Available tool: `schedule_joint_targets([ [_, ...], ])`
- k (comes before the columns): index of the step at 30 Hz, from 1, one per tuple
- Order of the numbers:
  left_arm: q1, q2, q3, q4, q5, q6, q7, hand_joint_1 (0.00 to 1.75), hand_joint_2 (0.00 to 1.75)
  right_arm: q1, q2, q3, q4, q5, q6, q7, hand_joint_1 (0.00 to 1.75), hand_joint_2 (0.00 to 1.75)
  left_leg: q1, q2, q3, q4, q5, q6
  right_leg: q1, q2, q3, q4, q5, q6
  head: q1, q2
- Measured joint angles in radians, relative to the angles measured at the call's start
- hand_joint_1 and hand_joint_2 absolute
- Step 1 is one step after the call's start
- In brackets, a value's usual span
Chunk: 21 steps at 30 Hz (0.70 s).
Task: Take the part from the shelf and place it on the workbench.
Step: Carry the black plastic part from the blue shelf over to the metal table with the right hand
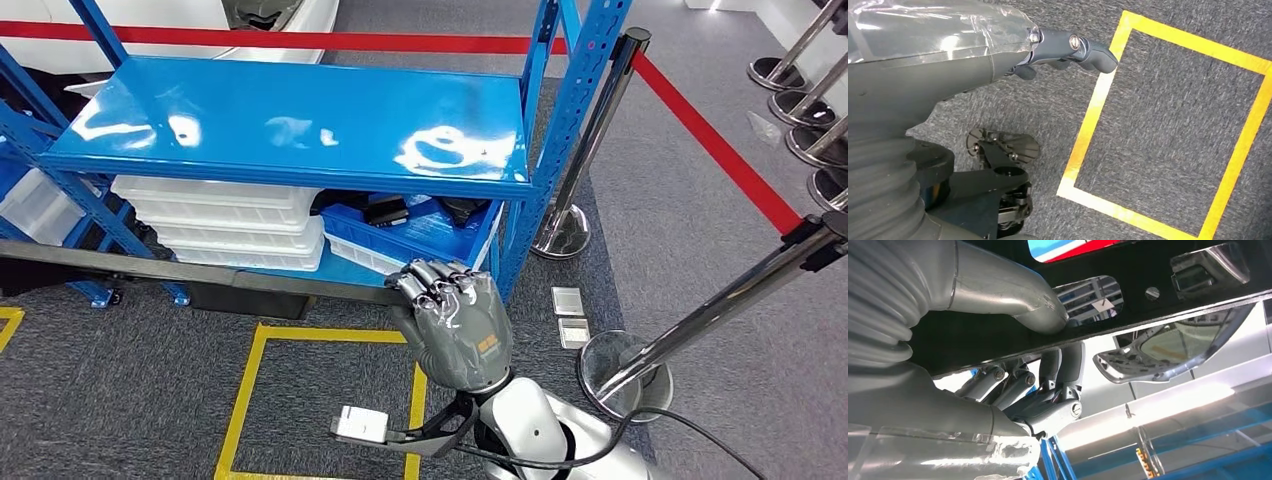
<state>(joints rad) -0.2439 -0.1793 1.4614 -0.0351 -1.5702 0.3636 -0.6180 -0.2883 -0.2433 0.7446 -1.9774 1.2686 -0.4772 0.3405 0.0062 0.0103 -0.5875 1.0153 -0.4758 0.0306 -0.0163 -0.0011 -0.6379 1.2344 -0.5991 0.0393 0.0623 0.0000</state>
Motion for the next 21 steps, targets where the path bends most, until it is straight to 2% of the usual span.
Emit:
schedule_joint_targets([
  [2, 0.000, 0.000, 0.000, 0.000, 0.000, 0.000, 0.000, 0.00, 1.75, -0.003, 0.000, 0.000, 0.001, 0.001, 0.002, 0.002, 1.75, 1.75, -0.001, 0.000, -0.013, 0.013, 0.003, -0.006, 0.001, -0.001, 0.081, -0.138, 0.046, -0.004, 0.004, 0.000],
  [3, -0.001, 0.000, 0.000, 0.000, 0.000, 0.000, 0.000, 0.00, 1.75, -0.004, 0.000, 0.000, 0.001, 0.002, 0.003, 0.003, 1.75, 1.75, -0.002, 0.000, -0.019, 0.018, 0.005, -0.011, 0.002, 0.000, 0.103, -0.183, 0.057, -0.009, 0.004, 0.000],
  [4, 0.000, 0.000, 0.000, 0.000, 0.000, 0.000, 0.000, 0.00, 1.75, -0.004, 0.001, 0.000, 0.002, 0.003, 0.003, 0.004, 1.75, 1.75, -0.004, 0.000, -0.025, 0.023, 0.008, -0.017, 0.004, 0.000, 0.110, -0.205, 0.060, -0.014, 0.004, 0.000],
  [7, 0.000, 0.000, 0.000, 0.000, 0.000, 0.000, 0.000, 0.00, 1.75, -0.003, 0.001, 0.000, 0.004, 0.005, 0.004, 0.006, 1.75, 1.75, -0.004, -0.002, -0.034, 0.029, 0.012, -0.037, 0.004, 0.002, 0.100, -0.211, 0.073, -0.034, 0.002, 0.000],
  [8, 0.000, 0.000, 0.000, 0.000, 0.000, 0.000, 0.000, 0.00, 1.75, -0.003, 0.001, 0.000, 0.004, 0.006, 0.005, 0.006, 1.75, 1.75, -0.003, -0.003, -0.041, 0.046, -0.005, -0.043, 0.002, 0.000, 0.097, -0.214, 0.079, -0.043, 0.000, 0.000],
  [10, 0.000, 0.000, 0.000, 0.000, 0.000, 0.000, 0.000, 0.00, 1.75, -0.004, 0.002, 0.000, 0.004, 0.007, 0.006, 0.007, 1.75, 1.75, 0.001, -0.004, -0.073, 0.137, -0.076, -0.053, -0.001, -0.003, 0.088, -0.217, 0.090, -0.056, -0.007, 0.000],
  [11, 0.000, 0.000, 0.000, 0.000, 0.000, 0.000, 0.000, 0.00, 1.75, -0.004, 0.003, 0.000, 0.005, 0.008, 0.006, 0.007, 1.75, 1.75, 0.003, -0.004, -0.095, 0.202, -0.115, -0.057, -0.001, -0.004, 0.082, -0.216, 0.094, -0.059, -0.011, 0.000],
  [12, 0.000, 0.000, 0.000, 0.000, 0.000, 0.000, 0.000, 0.00, 1.75, -0.003, 0.003, 0.000, 0.005, 0.008, 0.006, 0.007, 1.75, 1.75, 0.005, -0.004, -0.112, 0.259, -0.142, -0.060, 0.000, -0.005, 0.076, -0.215, 0.097, -0.060, -0.013, 0.000],
  [13, 0.000, 0.000, 0.000, 0.000, 0.000, 0.000, 0.000, 0.00, 1.75, -0.003, 0.003, 0.000, 0.005, 0.008, 0.006, 0.007, 1.75, 1.75, 0.006, -0.004, -0.115, 0.289, -0.152, -0.062, 0.000, -0.006, 0.071, -0.214, 0.100, -0.060, -0.014, 0.000],
  [14, 0.000, 0.000, 0.000, 0.000, 0.000, 0.000, 0.000, 0.00, 1.75, -0.002, 0.003, 0.000, 0.006, 0.009, 0.006, 0.008, 1.75, 1.75, 0.006, -0.004, -0.102, 0.284, -0.144, -0.062, 0.000, -0.006, 0.066, -0.212, 0.103, -0.059, -0.014, 0.000],
  [15, 0.000, 0.000, 0.000, 0.000, 0.000, 0.000, 0.000, 0.00, 1.75, -0.002, 0.003, 0.000, 0.006, 0.009, 0.006, 0.008, 1.75, 1.75, 0.007, -0.004, -0.069, 0.239, -0.120, -0.061, -0.001, -0.005, 0.063, -0.209, 0.104, -0.057, -0.015, 0.000],
  [17, -0.001, 0.000, 0.000, 0.000, 0.000, 0.000, 0.000, 0.00, 1.75, -0.002, 0.003, 0.000, 0.006, 0.009, 0.006, 0.008, 1.75, 1.75, 0.007, -0.006, 0.011, 0.103, -0.069, -0.055, -0.001, -0.005, 0.060, -0.205, 0.106, -0.055, -0.017, 0.000],
  [18, -0.001, 0.000, 0.000, 0.000, 0.000, 0.000, 0.000, 0.00, 1.75, -0.002, 0.003, 0.000, 0.006, 0.010, 0.006, 0.008, 1.75, 1.75, 0.008, -0.007, 0.037, 0.054, -0.055, -0.053, -0.001, -0.005, 0.059, -0.204, 0.106, -0.054, -0.017, 0.000],
  [19, -0.001, 0.000, 0.000, 0.000, 0.000, 0.000, 0.000, 0.00, 1.75, -0.002, 0.003, 0.000, 0.006, 0.010, 0.006, 0.009, 1.75, 1.75, 0.008, -0.008, 0.048, 0.030, -0.051, -0.052, -0.001, -0.005, 0.059, -0.203, 0.106, -0.054, -0.018, 0.000],
  [21, -0.001, 0.000, 0.000, 0.000, 0.000, 0.000, 0.000, 0.00, 1.75, -0.002, 0.003, 0.000, 0.006, 0.010, 0.006, 0.009, 1.75, 1.75, 0.008, -0.008, 0.050, 0.024, -0.055, -0.051, -0.001, -0.005, 0.057, -0.203, 0.107, -0.053, -0.018, 0.000],
])
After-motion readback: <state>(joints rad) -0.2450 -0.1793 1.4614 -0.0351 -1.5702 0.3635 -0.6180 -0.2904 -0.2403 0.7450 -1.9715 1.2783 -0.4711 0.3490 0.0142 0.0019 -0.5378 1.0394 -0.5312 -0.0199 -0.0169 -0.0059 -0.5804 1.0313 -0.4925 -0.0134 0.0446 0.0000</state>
